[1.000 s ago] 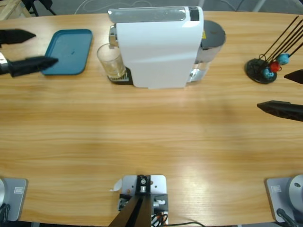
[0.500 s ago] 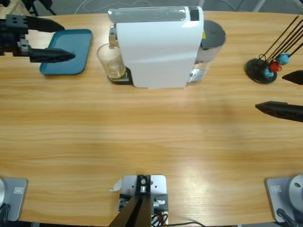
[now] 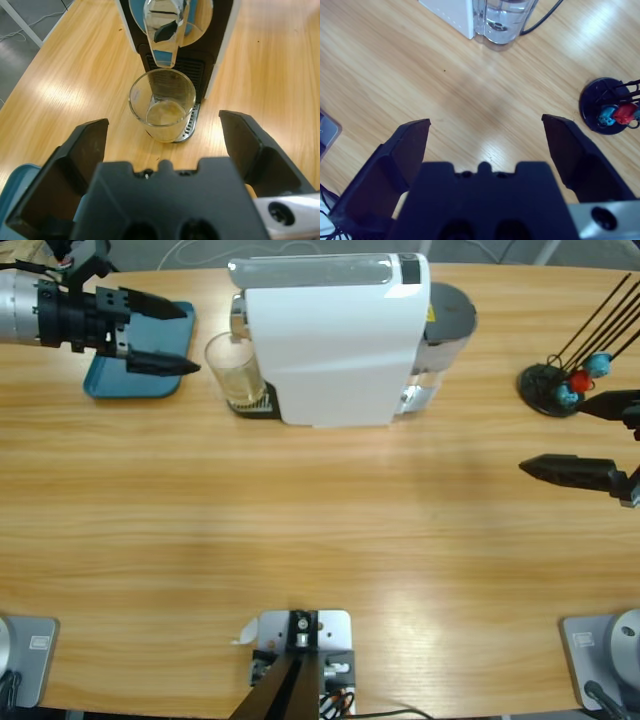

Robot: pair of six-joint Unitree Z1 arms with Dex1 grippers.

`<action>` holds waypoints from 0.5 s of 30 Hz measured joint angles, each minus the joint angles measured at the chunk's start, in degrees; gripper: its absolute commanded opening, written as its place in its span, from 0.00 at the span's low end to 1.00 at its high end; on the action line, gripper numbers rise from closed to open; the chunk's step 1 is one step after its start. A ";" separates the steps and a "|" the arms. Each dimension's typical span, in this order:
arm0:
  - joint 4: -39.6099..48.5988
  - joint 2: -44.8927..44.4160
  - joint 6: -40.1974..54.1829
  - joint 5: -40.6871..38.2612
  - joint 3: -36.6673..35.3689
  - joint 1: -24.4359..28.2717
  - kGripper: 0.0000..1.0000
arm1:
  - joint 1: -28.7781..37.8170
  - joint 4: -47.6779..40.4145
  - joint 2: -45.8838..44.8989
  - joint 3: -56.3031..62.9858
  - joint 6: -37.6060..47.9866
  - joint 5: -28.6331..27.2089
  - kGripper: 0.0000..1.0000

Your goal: Pour coffee

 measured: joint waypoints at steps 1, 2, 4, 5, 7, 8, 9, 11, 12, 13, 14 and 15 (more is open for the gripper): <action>-0.14 0.69 0.00 -0.37 -0.25 -0.06 0.96 | 0.00 0.07 0.04 0.00 0.00 0.00 1.00; -0.28 1.18 0.00 -0.69 -0.47 -0.20 0.96 | 0.00 0.16 0.05 0.00 0.00 0.00 1.00; -0.50 2.11 0.00 -0.93 -1.16 -0.62 0.96 | 0.00 0.22 0.05 0.00 0.00 0.00 1.00; -0.65 2.54 0.00 -0.94 -1.52 -0.77 0.96 | 0.00 0.25 0.07 -0.01 0.00 0.01 1.00; -0.96 3.29 0.00 -0.94 -1.87 -1.03 0.96 | 0.00 0.25 0.12 -0.01 0.00 0.12 1.00; -1.01 3.60 0.00 -0.94 -2.03 -1.25 0.96 | 0.00 0.25 0.13 -0.01 0.00 0.14 1.00; -1.03 3.91 0.00 -0.94 -2.30 -1.55 0.96 | 0.00 0.25 0.14 -0.01 0.00 0.14 1.00; -1.04 4.38 0.00 -0.94 -2.97 -2.16 0.96 | 0.00 0.26 0.24 -0.05 0.00 0.14 1.00; -1.04 4.53 0.00 -0.94 -3.30 -2.49 0.96 | 0.00 0.27 0.35 -0.06 0.00 0.14 1.00; -1.04 4.61 0.00 -0.94 -3.54 -2.77 0.96 | 0.00 0.27 0.47 -0.06 0.00 0.14 1.00; -1.04 4.74 0.00 -0.94 -3.73 -3.01 0.96 | 0.00 0.27 0.59 -0.07 0.00 0.14 1.00; -1.04 4.91 0.00 -0.94 -3.86 -3.16 0.96 | 0.00 0.30 0.74 -0.07 0.00 0.14 1.00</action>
